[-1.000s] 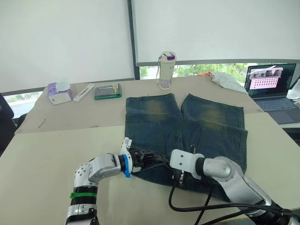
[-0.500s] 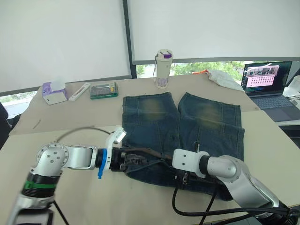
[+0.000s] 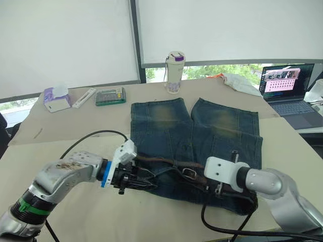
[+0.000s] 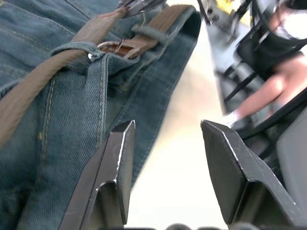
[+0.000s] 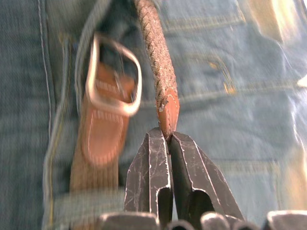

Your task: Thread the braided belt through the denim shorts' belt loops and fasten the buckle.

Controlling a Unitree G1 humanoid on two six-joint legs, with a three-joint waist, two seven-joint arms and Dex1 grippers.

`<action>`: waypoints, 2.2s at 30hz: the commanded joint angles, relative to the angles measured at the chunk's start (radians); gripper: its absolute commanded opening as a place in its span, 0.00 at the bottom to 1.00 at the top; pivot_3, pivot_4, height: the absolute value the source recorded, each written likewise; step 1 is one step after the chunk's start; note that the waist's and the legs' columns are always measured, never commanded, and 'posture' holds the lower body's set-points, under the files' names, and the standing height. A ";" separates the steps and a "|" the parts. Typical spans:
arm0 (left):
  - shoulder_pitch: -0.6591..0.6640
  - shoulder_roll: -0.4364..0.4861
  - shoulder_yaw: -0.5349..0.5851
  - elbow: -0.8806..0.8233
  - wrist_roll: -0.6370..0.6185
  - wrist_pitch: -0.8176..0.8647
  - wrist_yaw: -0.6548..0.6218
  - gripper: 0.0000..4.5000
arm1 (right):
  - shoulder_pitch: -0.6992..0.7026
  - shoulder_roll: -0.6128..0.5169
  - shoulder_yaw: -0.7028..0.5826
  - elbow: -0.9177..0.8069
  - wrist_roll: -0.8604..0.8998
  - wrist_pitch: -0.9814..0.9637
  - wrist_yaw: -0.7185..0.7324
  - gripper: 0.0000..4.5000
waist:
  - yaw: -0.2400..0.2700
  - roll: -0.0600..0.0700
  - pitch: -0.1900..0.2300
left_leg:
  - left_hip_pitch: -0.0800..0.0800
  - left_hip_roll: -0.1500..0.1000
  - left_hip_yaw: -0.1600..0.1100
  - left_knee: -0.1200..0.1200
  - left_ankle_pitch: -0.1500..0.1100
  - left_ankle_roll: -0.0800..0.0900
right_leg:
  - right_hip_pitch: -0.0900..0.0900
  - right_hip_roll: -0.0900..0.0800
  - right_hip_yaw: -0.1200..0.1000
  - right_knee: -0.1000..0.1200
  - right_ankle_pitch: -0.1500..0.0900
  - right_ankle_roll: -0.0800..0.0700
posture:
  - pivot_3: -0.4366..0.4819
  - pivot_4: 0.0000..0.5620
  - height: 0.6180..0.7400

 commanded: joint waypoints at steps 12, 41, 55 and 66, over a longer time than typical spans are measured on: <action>-0.302 -0.234 -0.220 0.033 0.475 -0.284 0.003 1.00 | 0.005 -0.047 -0.134 -0.109 0.115 0.079 0.042 0.00 | 0.012 -0.001 0.000 | -0.001 -0.001 0.001 0.002 0.000 0.000 | 0.002 -0.001 0.001 0.000 0.001 0.001 | 0.48 0.27 1.00; -0.390 -0.479 -0.315 0.355 0.802 -0.660 -0.069 0.01 | -0.045 -0.036 -0.095 -0.197 0.223 0.237 -0.073 0.00 | 0.008 0.001 -0.001 | -0.002 -0.001 0.001 0.009 0.000 0.002 | 0.002 0.000 0.000 0.002 0.001 0.001 | 0.48 0.27 1.00; -0.375 -0.493 -0.244 0.292 0.718 -0.539 -0.110 0.39 | -0.071 -0.049 -0.096 -0.186 0.264 0.261 -0.087 0.00 | 0.008 0.002 -0.002 | -0.003 -0.002 0.001 0.015 -0.002 0.005 | 0.002 0.000 0.000 0.005 0.002 0.002 | 0.48 0.27 1.00; -0.362 -0.498 -0.271 0.298 0.805 -0.567 -0.074 0.54 | -0.137 -0.015 -0.109 -0.175 0.321 0.297 -0.102 0.00 | 0.007 0.003 -0.003 | -0.003 -0.002 0.001 0.016 -0.002 0.005 | 0.001 -0.001 0.001 0.008 0.002 0.002 | 0.48 0.27 1.00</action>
